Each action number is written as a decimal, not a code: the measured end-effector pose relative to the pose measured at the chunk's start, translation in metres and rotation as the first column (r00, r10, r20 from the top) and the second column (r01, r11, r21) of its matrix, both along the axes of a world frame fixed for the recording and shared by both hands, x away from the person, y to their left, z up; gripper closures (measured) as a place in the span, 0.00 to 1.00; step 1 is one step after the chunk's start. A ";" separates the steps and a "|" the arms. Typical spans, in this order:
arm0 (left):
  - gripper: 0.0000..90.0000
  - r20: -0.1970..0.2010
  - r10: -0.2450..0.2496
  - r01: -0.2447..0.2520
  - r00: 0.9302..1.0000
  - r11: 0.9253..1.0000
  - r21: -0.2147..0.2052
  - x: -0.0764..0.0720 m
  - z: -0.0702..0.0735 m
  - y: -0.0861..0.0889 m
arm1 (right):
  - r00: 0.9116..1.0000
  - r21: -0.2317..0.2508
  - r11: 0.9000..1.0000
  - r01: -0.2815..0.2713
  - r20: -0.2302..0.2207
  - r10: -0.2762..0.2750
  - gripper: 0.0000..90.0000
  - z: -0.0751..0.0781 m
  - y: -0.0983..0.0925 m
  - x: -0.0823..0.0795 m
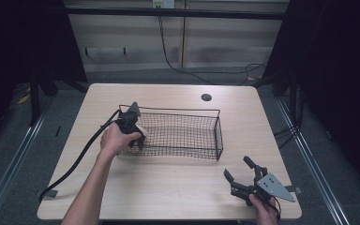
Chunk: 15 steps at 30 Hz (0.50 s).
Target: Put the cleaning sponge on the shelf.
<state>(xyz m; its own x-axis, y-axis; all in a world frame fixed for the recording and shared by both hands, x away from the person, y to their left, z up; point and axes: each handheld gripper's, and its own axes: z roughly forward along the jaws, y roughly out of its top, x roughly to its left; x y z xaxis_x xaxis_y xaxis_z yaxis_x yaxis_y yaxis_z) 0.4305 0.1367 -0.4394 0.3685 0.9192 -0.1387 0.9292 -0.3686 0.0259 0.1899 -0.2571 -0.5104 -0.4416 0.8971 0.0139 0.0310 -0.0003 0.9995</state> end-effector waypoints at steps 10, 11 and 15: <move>0.25 0.002 -0.014 0.014 1.000 1.000 -0.022 0.000 0.003 0.002 | 1.000 0.000 1.000 0.000 0.000 0.000 0.15 0.000 0.000 0.000; 0.25 0.003 -0.008 0.008 1.000 1.000 -0.022 -0.001 0.003 0.002 | 1.000 0.003 1.000 -0.001 0.000 0.001 0.15 0.000 0.000 0.000; 0.23 0.013 -0.014 0.015 1.000 1.000 -0.023 -0.001 0.005 0.004 | 1.000 0.000 1.000 0.000 0.000 0.000 0.15 0.000 0.000 0.000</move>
<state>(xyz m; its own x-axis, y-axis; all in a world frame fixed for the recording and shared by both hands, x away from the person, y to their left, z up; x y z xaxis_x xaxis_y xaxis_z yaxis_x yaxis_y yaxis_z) 0.4292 0.1405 -0.4342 0.3836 0.9104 -0.1551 0.9233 -0.3812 0.0463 0.1899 -0.2571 -0.5104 -0.4419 0.8969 0.0139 0.0312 -0.0002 0.9995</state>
